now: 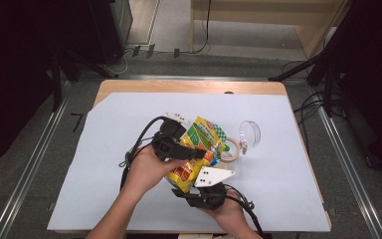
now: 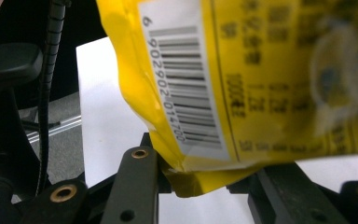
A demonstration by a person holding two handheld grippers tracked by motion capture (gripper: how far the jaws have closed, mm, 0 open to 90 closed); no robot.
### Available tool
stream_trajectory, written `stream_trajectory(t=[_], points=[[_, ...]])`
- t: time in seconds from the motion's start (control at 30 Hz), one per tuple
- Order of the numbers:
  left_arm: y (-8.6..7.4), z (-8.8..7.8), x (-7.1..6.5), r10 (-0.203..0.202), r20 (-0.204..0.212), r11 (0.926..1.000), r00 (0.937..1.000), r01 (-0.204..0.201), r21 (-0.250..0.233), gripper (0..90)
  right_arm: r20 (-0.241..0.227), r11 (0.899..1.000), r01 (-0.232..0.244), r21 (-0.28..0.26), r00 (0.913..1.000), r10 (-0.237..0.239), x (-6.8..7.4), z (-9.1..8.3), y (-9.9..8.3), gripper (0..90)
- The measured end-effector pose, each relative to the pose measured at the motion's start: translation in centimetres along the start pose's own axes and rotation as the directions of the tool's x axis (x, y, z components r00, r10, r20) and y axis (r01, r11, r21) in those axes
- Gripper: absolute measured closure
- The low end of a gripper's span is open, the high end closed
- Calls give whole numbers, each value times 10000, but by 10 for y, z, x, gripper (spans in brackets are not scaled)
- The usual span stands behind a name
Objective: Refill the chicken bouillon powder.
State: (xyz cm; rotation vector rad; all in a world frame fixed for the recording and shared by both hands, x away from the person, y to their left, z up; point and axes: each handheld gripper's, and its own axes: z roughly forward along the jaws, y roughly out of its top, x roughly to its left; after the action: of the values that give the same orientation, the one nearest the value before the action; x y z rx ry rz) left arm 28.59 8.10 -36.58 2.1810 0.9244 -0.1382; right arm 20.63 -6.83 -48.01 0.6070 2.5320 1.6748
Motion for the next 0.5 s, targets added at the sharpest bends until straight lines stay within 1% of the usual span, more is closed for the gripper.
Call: stream_trajectory(t=[0.07,0.1,0.13,0.17,0.3,0.37,0.43,0.5], points=[[5,1,1,21,0,9999,10000,-21,124,681,10,10000,66,41,10000,-66,-1,0,3,706],[7,1,1,0,41,10000,10000,-1,93,692,2,9999,53,94,10000,-53,-1,1,5,703],[9,1,1,5,12,9999,10000,-5,143,703,29,9999,131,81,9999,-131,-2,1,6,700],[11,1,0,43,-3,9998,10000,-43,179,711,9,9999,110,118,9999,-110,-2,1,8,697],[18,0,2,-53,-54,9998,10000,54,198,723,-13,9998,109,155,9999,-109,-6,1,13,693],[21,-1,6,-298,-14,9994,9996,298,173,724,73,9996,247,108,9997,-248,-9,1,19,668],[21,-1,9,-457,54,9989,9989,457,92,732,341,9980,613,174,9975,-619,-8,2,21,651],[20,-1,12,-541,166,9985,9984,542,-32,750,414,9976,649,230,9970,-658,-9,3,22,651]])
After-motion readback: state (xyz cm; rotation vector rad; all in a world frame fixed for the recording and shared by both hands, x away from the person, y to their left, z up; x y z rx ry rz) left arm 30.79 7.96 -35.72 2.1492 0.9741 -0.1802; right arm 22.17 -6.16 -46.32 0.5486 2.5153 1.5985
